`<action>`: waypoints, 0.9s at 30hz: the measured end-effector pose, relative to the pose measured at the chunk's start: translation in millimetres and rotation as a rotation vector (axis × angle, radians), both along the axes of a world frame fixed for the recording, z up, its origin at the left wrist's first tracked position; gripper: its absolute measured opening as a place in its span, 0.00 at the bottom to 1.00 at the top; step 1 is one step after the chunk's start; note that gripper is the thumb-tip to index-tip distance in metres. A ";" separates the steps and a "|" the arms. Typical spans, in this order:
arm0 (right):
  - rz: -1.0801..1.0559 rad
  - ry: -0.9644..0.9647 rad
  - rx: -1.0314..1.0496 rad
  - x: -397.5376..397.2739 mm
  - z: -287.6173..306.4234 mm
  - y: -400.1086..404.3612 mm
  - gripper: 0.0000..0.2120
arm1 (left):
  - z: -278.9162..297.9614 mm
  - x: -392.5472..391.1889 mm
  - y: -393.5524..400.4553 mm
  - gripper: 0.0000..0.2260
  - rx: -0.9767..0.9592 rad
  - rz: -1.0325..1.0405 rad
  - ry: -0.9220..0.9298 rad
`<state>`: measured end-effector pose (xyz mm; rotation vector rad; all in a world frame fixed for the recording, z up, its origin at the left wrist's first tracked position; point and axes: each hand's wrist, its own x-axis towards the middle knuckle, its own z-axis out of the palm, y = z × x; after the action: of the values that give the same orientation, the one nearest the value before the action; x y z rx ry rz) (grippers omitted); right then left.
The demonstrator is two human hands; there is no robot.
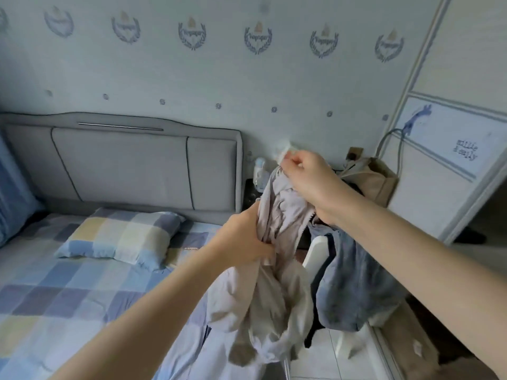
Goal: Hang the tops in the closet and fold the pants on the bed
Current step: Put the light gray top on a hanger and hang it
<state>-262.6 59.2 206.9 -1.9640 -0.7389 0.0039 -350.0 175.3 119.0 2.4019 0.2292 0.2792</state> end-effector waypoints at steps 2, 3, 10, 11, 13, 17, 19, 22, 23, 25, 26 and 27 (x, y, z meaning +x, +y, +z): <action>0.018 0.007 -0.004 16.9 8.8 -38.5 0.08 | -4.5 19.8 -13.8 0.13 0.122 0.006 0.040; 0.066 -0.027 -0.034 22.8 10.9 -54.6 0.07 | -6.0 26.9 -16.8 0.11 0.183 0.035 0.067; 0.118 -0.609 -0.960 49.6 -11.4 -179.2 0.27 | 11.9 94.7 -81.7 0.08 -0.210 -0.094 0.128; 0.105 -0.639 -1.039 53.0 -17.4 -188.6 0.25 | 18.0 101.6 -94.1 0.08 -0.315 -0.144 0.117; 0.090 -0.530 -1.006 64.1 -21.3 -210.9 0.20 | 28.5 118.4 -124.8 0.09 -0.396 -0.255 0.096; -0.010 0.096 -0.426 91.0 -6.0 -254.1 0.09 | 36.6 148.4 -180.0 0.15 -0.306 -0.334 0.058; -0.109 0.363 -0.186 99.5 -2.4 -280.2 0.07 | 33.4 162.6 -208.5 0.19 -0.202 -0.364 0.022; -0.087 0.574 -0.160 103.4 1.4 -317.9 0.02 | 29.4 176.6 -240.8 0.09 -0.211 -0.528 0.002; -0.068 0.642 -0.169 102.1 3.8 -328.9 0.06 | 26.4 182.4 -249.2 0.11 -0.178 -0.575 0.004; -0.065 0.767 -0.093 102.8 5.7 -353.6 0.13 | 19.0 193.4 -275.5 0.19 -0.039 -0.633 -0.013; -0.085 0.802 -0.019 103.9 5.7 -366.0 0.14 | 13.7 199.8 -291.0 0.23 0.038 -0.646 -0.045; -0.110 0.823 0.066 104.0 5.1 -374.5 0.14 | 7.1 204.9 -303.0 0.30 0.122 -0.643 -0.073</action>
<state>-158.6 -315.3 212.0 -1.7165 -0.0853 0.6701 -145.1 -127.7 126.2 2.4331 -0.6019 0.0805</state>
